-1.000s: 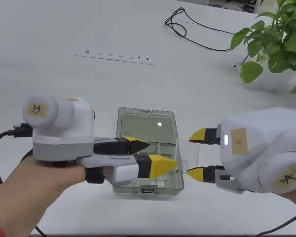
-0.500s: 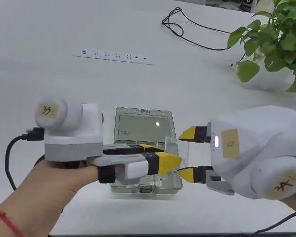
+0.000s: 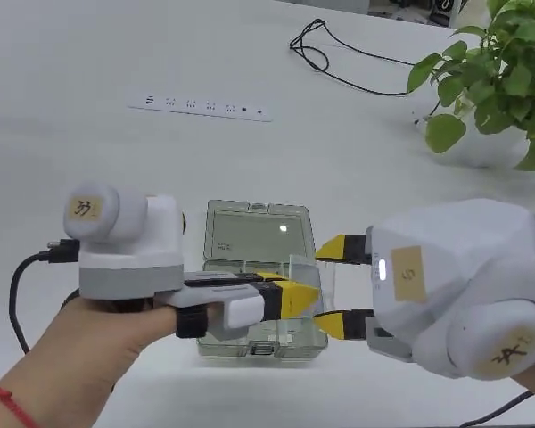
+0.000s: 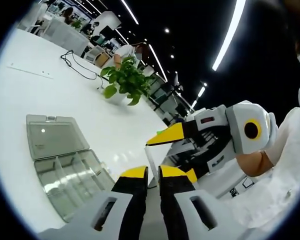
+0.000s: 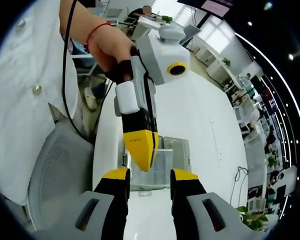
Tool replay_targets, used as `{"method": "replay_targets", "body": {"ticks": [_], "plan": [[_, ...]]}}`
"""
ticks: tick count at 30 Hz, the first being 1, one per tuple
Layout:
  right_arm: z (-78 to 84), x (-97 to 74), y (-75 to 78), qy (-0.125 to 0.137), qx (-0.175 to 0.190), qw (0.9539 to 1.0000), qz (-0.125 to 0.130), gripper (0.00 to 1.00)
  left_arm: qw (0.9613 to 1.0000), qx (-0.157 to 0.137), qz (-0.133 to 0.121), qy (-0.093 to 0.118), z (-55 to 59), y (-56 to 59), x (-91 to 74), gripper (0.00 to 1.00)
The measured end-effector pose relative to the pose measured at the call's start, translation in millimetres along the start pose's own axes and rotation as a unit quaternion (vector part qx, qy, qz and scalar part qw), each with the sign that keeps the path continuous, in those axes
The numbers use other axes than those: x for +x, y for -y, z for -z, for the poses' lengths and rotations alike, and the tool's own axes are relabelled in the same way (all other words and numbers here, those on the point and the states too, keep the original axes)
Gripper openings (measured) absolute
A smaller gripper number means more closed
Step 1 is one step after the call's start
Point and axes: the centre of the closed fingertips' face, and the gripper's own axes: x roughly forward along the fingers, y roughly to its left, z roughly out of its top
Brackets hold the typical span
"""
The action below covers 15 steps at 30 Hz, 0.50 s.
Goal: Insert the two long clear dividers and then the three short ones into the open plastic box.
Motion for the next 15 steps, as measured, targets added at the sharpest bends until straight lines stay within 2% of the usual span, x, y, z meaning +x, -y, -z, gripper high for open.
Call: {"method": "replay_targets", "body": {"ticks": [3, 15], "plan": [[0.0, 0.1, 0.4, -0.001, -0.001, 1.0, 0.0, 0.32, 1.0, -0.007, 0.005, -0.001, 0.1, 1.9, 0.5, 0.0], [0.1, 0.8, 1.5, -0.003, -0.012, 0.9999, 0.004, 0.33, 0.9998, -0.021, 0.003, 0.005, -1.3, 0.6, 0.6, 0.0]]}}
